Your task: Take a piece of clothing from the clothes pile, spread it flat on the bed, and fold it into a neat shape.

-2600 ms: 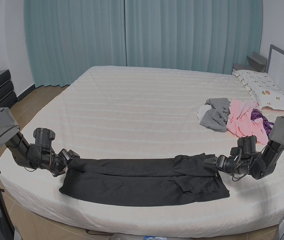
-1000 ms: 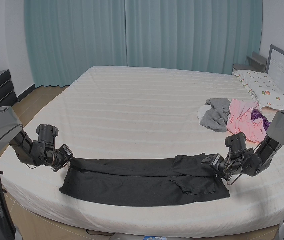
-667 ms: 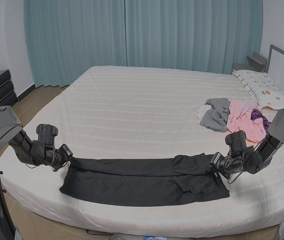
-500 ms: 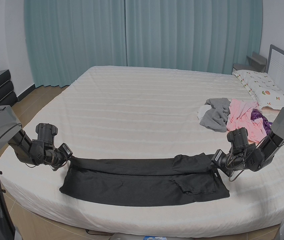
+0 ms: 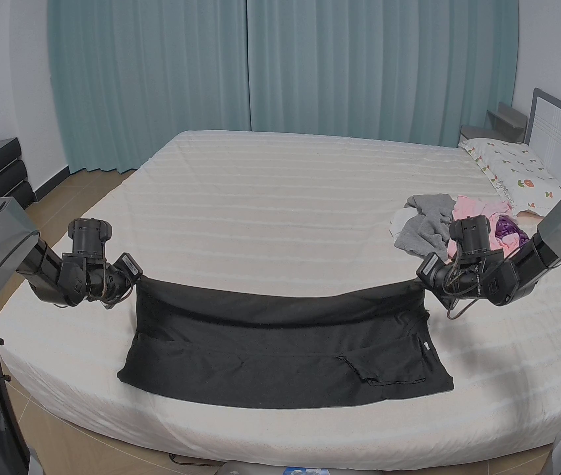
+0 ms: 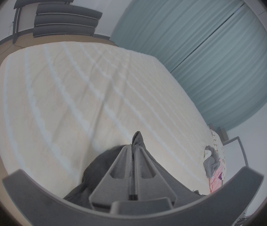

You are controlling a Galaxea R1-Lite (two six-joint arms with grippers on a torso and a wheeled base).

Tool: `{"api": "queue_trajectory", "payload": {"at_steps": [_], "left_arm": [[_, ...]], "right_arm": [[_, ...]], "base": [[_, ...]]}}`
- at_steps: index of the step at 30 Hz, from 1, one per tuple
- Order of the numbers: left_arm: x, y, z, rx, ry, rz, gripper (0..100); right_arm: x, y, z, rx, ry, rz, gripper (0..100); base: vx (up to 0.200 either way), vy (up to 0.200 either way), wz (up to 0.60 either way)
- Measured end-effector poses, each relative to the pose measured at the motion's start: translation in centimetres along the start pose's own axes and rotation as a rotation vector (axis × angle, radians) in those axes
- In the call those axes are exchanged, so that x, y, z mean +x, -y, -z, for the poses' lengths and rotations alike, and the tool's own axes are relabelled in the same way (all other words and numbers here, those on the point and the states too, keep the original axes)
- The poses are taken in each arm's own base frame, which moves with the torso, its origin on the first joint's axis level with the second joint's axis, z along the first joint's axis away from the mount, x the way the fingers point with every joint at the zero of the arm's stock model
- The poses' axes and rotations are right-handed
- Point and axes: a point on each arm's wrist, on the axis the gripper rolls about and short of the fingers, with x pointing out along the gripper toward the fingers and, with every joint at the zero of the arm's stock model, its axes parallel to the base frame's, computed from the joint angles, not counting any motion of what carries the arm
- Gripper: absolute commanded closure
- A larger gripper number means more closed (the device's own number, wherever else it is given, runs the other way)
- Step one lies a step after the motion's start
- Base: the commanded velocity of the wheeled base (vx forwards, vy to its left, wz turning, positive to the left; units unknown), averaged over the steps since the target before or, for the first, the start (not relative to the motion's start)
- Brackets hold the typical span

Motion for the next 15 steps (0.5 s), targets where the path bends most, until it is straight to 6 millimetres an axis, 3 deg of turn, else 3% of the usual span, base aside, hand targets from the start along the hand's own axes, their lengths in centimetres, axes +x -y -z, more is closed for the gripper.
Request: {"api": "queue_trajectory", "payload": {"at_steps": [7,15], "left_arm": [[1.0,1.0,-1.3,-0.001,0.042,0.037,100],[1.5,1.1,-1.4,-0.002,0.046,0.039,100]], "right_arm": [[1.6,-1.2,-1.5,0.012,0.06,-0.038,100],[2.0,-1.6,-2.3,0.019,0.084,-0.056,100]], "base": [[0.0,0.0,0.0],[0.0,0.0,0.0]]}}
